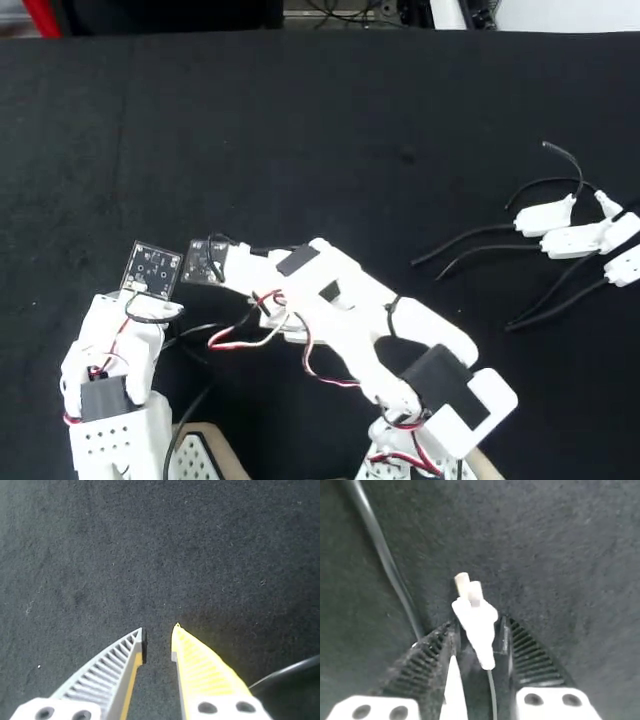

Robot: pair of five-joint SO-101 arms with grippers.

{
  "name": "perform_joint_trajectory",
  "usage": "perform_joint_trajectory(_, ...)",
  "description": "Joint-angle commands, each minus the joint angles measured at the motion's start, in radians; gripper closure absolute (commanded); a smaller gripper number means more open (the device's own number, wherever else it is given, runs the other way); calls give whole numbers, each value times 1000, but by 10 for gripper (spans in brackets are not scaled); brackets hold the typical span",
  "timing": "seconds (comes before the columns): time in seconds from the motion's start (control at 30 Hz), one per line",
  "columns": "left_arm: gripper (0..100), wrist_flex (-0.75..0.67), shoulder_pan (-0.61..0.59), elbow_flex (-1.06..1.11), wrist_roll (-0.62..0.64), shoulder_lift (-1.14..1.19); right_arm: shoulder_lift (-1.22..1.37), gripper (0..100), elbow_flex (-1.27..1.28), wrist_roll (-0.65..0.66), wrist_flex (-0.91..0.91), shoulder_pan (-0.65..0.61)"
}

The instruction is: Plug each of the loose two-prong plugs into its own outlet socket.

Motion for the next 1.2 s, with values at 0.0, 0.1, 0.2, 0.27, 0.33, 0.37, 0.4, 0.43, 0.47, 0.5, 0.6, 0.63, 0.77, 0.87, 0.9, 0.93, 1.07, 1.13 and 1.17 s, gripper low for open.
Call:
perform_joint_trajectory(0.0, 895, -12, -10, 19, -9, -6, -1, 877, -21, 29, 8, -9)
perform_joint_trajectory(0.1, 895, -12, -10, 19, -9, -6, 1, 963, -21, 49, 2, -5)
perform_joint_trajectory(0.2, 895, -12, -8, 19, -9, -6, -10, 977, -21, 52, -6, 15)
perform_joint_trajectory(0.27, 895, -12, -7, 19, -9, -6, -25, 988, -21, 52, -12, 37)
perform_joint_trajectory(0.33, 895, -12, -5, 19, -9, -6, -56, 987, -21, 52, -11, 71)
perform_joint_trajectory(0.37, 895, -12, -5, 19, -9, -6, -73, 987, -19, 52, -11, 89)
perform_joint_trajectory(0.4, 895, -12, -4, 19, -9, -6, -94, 987, -16, 54, -11, 110)
perform_joint_trajectory(0.43, 895, -12, -4, 19, -9, -6, -114, 987, -15, 63, -9, 135)
perform_joint_trajectory(0.47, 895, -12, -4, 19, -9, -6, -133, 987, -13, 89, -6, 158)
perform_joint_trajectory(0.5, 895, -12, -4, 19, -9, -6, -145, 987, -12, 118, -6, 187)
perform_joint_trajectory(0.6, 894, -12, -4, 19, -9, -6, -174, 987, -5, 207, -14, 290)
perform_joint_trajectory(0.63, 894, -12, -4, 19, -9, -6, -176, 987, -5, 235, -25, 321)
perform_joint_trajectory(0.77, 894, -12, -4, 19, -9, -6, -165, 987, -10, 336, -68, 420)
perform_joint_trajectory(0.87, 894, -12, -2, 19, -9, -6, -114, 987, -96, 390, 8, 420)
perform_joint_trajectory(0.9, 894, -12, -2, 19, -9, -6, -85, 987, -137, 420, 60, 410)
perform_joint_trajectory(0.93, 894, -12, -2, 19, -9, -6, -45, 987, -185, 450, 117, 397)
perform_joint_trajectory(1.07, 893, -12, -2, 19, -9, -6, 150, 984, -383, 549, 305, 377)
perform_joint_trajectory(1.13, 893, -12, -2, 19, -9, -6, 246, 982, -469, 585, 377, 385)
perform_joint_trajectory(1.17, 893, -12, -2, 19, -9, -6, 288, 981, -509, 592, 400, 397)
